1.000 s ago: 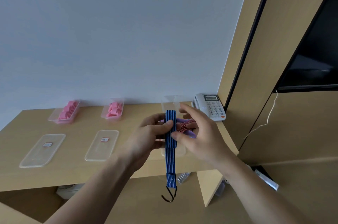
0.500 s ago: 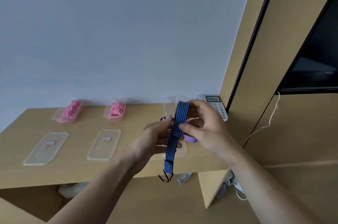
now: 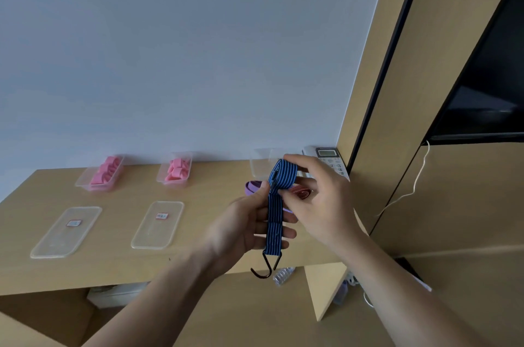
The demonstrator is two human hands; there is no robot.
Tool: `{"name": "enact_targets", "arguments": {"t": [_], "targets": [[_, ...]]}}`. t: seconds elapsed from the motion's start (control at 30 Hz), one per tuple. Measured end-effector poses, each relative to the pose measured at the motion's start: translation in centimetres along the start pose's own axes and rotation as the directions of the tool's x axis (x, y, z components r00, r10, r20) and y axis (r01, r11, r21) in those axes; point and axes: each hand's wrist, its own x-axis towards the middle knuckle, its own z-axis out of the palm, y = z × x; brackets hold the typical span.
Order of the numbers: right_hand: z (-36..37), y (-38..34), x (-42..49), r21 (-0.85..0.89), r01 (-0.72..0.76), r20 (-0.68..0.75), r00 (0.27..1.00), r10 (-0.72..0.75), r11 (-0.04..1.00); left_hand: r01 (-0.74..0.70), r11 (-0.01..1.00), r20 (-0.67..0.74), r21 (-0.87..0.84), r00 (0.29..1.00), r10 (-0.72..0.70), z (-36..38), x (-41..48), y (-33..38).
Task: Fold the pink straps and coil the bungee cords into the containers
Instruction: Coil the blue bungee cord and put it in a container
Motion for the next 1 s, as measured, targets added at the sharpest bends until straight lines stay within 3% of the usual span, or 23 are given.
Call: {"name": "enact_targets", "arguments": {"t": [0.27, 0.5, 0.7, 0.77, 0.87, 0.93, 1.0], "targets": [[0.9, 0.4, -1.2, -0.106, 0.242, -0.033, 0.968, -0.247, 0.964, 0.027, 0.989, 0.000, -0.147, 1.000, -0.027, -0.4, 0.5, 0.4], [1.9, 1.4, -2.9, -0.105, 0.284, 0.016, 0.959, -0.284, 0.953, -0.019, 0.967, -0.084, -0.255, 0.996, -0.003, -1.3, 1.4, 1.1], [1.7, 1.1, -3.5, -0.124, 0.283, 0.084, 0.958, -0.274, 0.951, -0.078, 0.979, -0.070, -0.186, 0.995, 0.066, -1.5, 2.1, 1.1], [1.6, 0.9, -3.8, -0.080, 0.202, 0.077, 0.978, -0.196, 0.976, -0.079, 0.979, -0.109, -0.189, 0.992, 0.059, -1.5, 2.5, 0.6], [1.5, 1.0, -4.7, -0.008, -0.096, 0.112, 0.989, 0.097, 0.995, -0.100, 0.964, -0.191, -0.245, 0.980, 0.053, -1.4, 3.1, 0.1], [1.4, 1.5, -5.1, -0.031, -0.323, 0.217, 0.921, 0.322, 0.946, -0.118, 0.952, -0.236, -0.284, 0.970, 0.050, -1.4, 3.4, -0.2], [1.2, 2.4, -5.2, -0.079, -0.438, 0.297, 0.847, 0.441, 0.895, -0.113, 0.951, -0.261, -0.288, 0.965, 0.036, -1.3, 3.7, -0.9]]}}
